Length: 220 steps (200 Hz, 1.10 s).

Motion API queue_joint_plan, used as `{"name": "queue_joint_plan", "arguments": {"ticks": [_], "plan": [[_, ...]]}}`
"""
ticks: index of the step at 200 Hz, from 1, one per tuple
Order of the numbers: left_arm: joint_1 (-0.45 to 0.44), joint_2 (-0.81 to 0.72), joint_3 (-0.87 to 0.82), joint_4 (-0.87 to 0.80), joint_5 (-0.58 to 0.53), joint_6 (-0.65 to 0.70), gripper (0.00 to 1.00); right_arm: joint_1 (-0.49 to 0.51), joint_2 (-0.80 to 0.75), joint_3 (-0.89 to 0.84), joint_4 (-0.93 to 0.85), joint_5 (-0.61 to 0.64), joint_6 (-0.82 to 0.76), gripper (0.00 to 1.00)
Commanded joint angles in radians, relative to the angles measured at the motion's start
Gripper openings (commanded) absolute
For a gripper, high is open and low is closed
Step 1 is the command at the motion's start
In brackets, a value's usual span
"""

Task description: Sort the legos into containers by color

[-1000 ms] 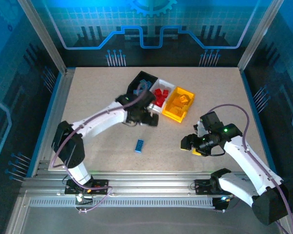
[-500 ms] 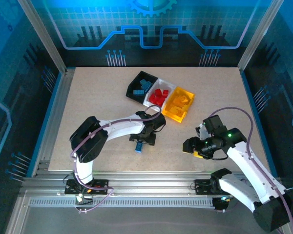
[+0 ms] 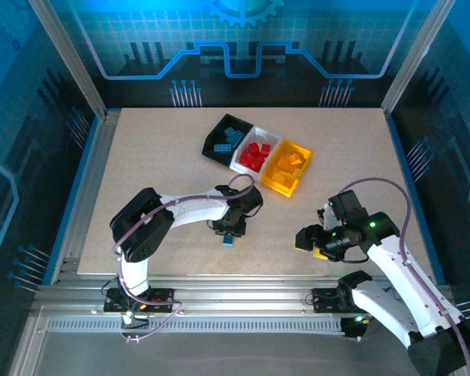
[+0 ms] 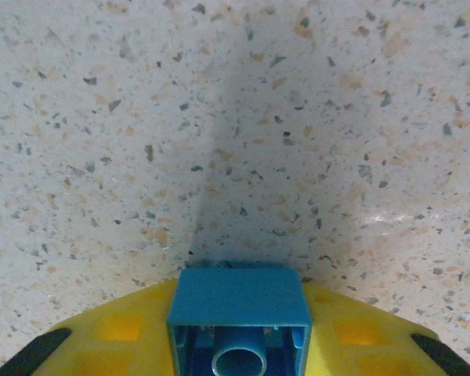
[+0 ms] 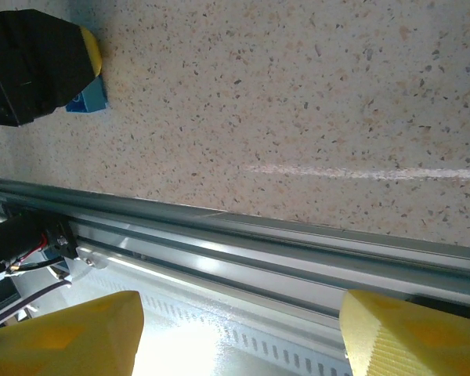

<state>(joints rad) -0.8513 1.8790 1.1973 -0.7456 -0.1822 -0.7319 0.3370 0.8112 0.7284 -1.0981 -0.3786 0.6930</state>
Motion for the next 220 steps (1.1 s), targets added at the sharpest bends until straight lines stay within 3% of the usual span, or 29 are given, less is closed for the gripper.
{"name": "queue_joint_plan", "arguments": {"ticks": [1, 38, 68, 116, 174, 211, 220], "plan": [[0.034, -0.017, -0.048, -0.046, 0.004, 0.004, 0.33, -0.012, -0.007, -0.022, 0.008, -0.013, 0.032, 0.68], [0.165, -0.097, 0.010, -0.051, 0.088, 0.035, 0.33, -0.012, -0.001, -0.029, 0.031, -0.019, 0.042, 0.68], [0.322, -0.091, 0.182, -0.043, 0.215, 0.058, 0.33, -0.014, 0.012, -0.051, 0.065, -0.022, 0.045, 0.68], [0.524, 0.116, 0.586, -0.021, 0.403, 0.019, 0.34, -0.015, 0.156, -0.003, 0.139, -0.049, 0.006, 0.68], [0.578, 0.534, 1.247, -0.183, 0.437, -0.011, 0.33, -0.016, 0.241, 0.144, 0.122, -0.011, -0.033, 0.68], [0.590, 0.639, 1.278, -0.077, 0.446, -0.098, 0.34, -0.016, 0.202, 0.212, 0.065, 0.031, -0.023, 0.68], [0.594, 0.654, 1.279, -0.057, 0.448, -0.116, 0.39, -0.017, 0.184, 0.216, 0.051, 0.037, -0.016, 0.68]]}}
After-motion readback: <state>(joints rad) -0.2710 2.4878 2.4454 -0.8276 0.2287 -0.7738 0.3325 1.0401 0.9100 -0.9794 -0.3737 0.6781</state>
